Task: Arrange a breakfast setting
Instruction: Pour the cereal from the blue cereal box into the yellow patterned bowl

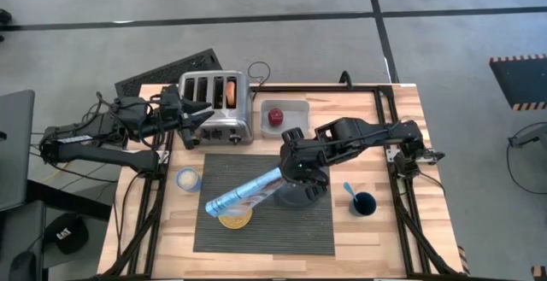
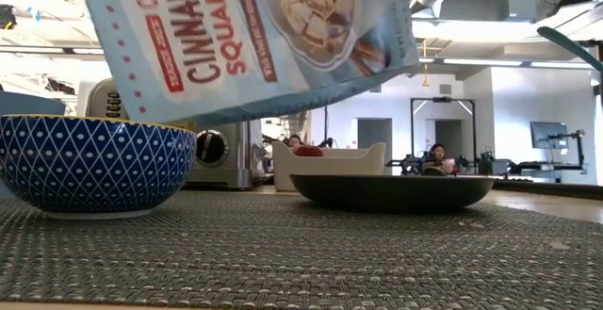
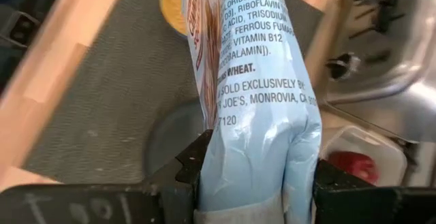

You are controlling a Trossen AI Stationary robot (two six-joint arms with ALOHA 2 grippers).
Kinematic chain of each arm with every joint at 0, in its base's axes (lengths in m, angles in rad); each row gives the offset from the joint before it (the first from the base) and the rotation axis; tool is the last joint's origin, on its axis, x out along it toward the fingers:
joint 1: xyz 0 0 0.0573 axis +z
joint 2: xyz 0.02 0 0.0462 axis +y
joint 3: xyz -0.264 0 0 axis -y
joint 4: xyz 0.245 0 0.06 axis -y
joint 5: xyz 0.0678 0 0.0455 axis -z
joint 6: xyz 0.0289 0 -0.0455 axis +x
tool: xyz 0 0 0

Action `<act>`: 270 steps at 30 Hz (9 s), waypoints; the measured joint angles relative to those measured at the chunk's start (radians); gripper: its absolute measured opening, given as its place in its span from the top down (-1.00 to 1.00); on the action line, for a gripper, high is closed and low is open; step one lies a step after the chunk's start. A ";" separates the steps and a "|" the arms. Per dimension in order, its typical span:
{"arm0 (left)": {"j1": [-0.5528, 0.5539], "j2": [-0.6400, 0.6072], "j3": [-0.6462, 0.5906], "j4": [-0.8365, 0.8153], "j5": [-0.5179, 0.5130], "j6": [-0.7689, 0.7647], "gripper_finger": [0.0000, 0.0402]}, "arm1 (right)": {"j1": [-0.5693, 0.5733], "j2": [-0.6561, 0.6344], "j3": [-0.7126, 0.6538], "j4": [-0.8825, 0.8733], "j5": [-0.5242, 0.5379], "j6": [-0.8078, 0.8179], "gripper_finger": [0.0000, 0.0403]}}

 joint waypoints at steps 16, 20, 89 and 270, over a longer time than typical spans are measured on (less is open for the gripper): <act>0.000 0.000 0.000 -0.045 0.008 0.000 0.43 | 0.004 -0.149 -0.127 0.048 -0.022 0.068 0.27; 0.000 0.000 0.000 -0.056 0.008 0.000 0.43 | -0.006 -0.269 -0.317 0.180 -0.023 0.084 0.27; -0.035 0.238 -0.284 0.446 -0.016 0.029 -0.52 | -0.417 -0.878 -1.897 2.478 -0.250 0.175 0.27; -0.107 -0.183 -0.287 0.020 0.000 -0.153 -0.33 | -0.091 -0.423 -0.860 0.796 -0.182 -0.030 0.59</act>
